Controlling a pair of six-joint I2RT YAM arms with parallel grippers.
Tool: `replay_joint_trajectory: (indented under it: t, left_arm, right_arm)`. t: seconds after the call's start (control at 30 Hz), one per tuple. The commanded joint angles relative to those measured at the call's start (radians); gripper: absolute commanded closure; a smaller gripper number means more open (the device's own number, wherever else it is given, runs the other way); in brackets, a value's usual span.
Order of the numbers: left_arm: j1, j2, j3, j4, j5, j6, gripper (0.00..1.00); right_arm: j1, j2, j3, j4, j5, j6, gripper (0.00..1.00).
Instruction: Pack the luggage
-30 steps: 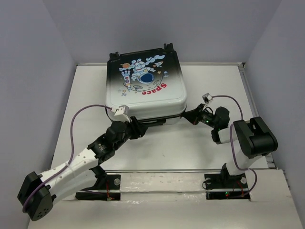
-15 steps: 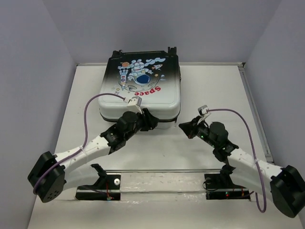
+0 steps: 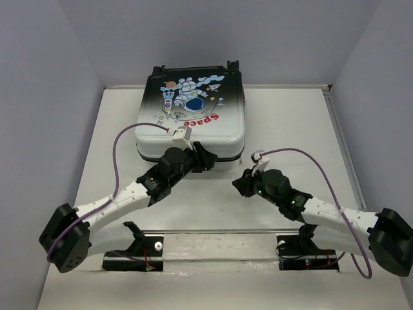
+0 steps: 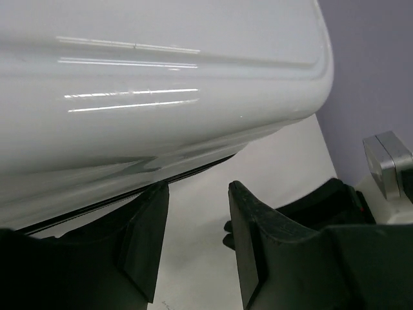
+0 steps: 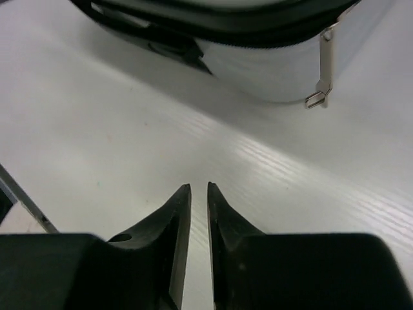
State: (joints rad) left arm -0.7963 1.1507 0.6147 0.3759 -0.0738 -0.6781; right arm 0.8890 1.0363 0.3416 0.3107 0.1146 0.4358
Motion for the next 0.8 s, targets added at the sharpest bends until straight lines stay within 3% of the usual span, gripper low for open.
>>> replay_joint_trajectory:
  t: [0.0,0.03,0.07,0.1,0.13,0.2,0.43,0.77]
  left_arm:
    - [0.011,-0.101,-0.033,0.046,-0.023,0.012,0.47]
    - [0.011,-0.121,-0.041,0.031,-0.024,0.012,0.47]
    - [0.012,-0.132,-0.049,0.024,-0.026,0.008,0.47]
    - [0.011,-0.141,-0.062,0.018,-0.032,0.006,0.47]
    - [0.011,-0.155,-0.069,0.008,-0.032,0.005,0.47]
    - [0.011,-0.163,-0.078,-0.002,-0.024,0.008,0.47]
    - [0.009,-0.183,-0.098,-0.031,0.012,0.017,0.47]
    - [0.009,-0.175,-0.104,-0.035,0.028,0.014,0.47]
  right_arm:
    - [-0.201,-0.062,-0.012,0.069,0.018,-0.080,0.67]
    - [-0.332,-0.059,-0.025,0.100,-0.095,-0.112,0.58]
    - [-0.334,-0.053,-0.030,0.126,-0.180,-0.129,0.55]
    - [-0.434,-0.039,-0.030,0.193,-0.263,-0.150,0.53]
    - [-0.458,-0.003,-0.021,0.223,-0.379,-0.196,0.47]
    - [-0.467,0.046,0.022,0.228,-0.456,-0.274,0.44]
    - [-0.467,0.240,0.134,0.268,-0.618,-0.393,0.43]
    - [-0.467,0.404,0.165,0.491,-0.588,-0.422,0.43]
